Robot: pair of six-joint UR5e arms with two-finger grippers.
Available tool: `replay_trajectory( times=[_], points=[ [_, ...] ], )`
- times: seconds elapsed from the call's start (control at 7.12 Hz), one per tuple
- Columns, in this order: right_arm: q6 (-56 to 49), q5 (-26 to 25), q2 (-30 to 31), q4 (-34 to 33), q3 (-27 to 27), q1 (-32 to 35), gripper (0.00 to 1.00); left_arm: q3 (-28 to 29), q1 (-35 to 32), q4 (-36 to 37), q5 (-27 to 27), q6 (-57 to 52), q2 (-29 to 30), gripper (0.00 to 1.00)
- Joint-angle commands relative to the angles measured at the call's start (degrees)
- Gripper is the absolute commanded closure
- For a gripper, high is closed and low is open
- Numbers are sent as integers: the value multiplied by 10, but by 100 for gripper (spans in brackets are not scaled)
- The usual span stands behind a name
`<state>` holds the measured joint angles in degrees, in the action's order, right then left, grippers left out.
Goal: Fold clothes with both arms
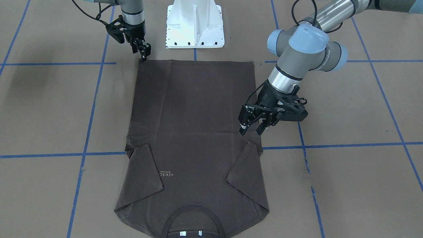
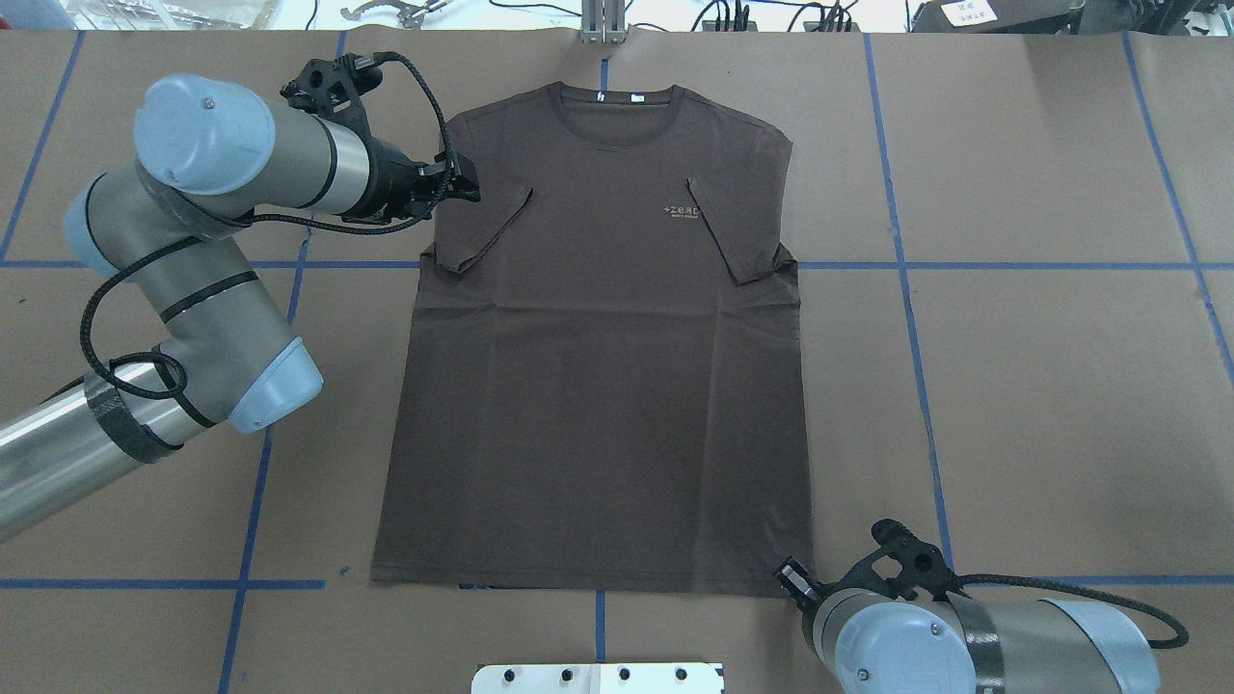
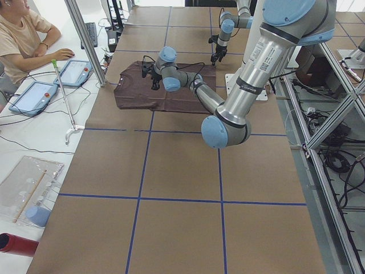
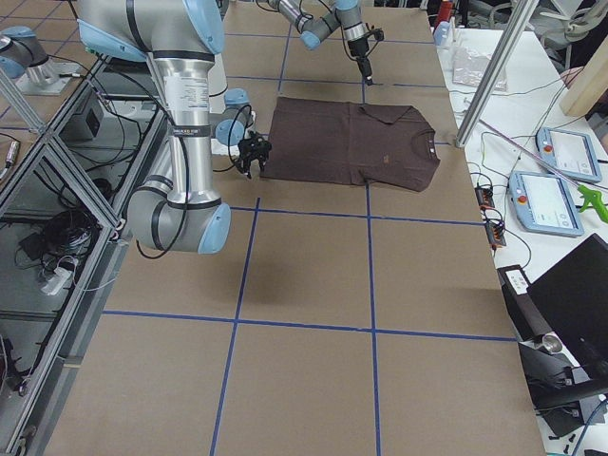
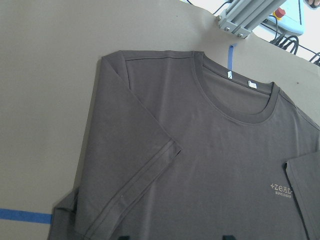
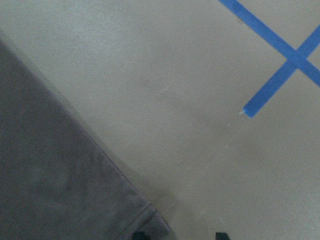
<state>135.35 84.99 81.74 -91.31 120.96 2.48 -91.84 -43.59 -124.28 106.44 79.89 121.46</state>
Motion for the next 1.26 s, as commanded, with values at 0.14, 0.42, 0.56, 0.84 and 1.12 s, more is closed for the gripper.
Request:
replay_trajectory(
  times=[0.14,0.42,0.56,0.84,1.12],
  points=[
    [0,0,-1,0,1,-2,99,0,1,0,-1,0,0,31],
    [-5,0,0,1,-1,2,100,-1,0,0,-4,0,0,31],
    [-9,1,0,2,0,4,100,0,1,0,-6,0,0,30],
    [-10,2,0,2,7,17,100,1,0,0,-6,0,-2,30],
    [-10,1,0,1,30,25,42,1,1,0,-7,0,-3,28]
  ],
)
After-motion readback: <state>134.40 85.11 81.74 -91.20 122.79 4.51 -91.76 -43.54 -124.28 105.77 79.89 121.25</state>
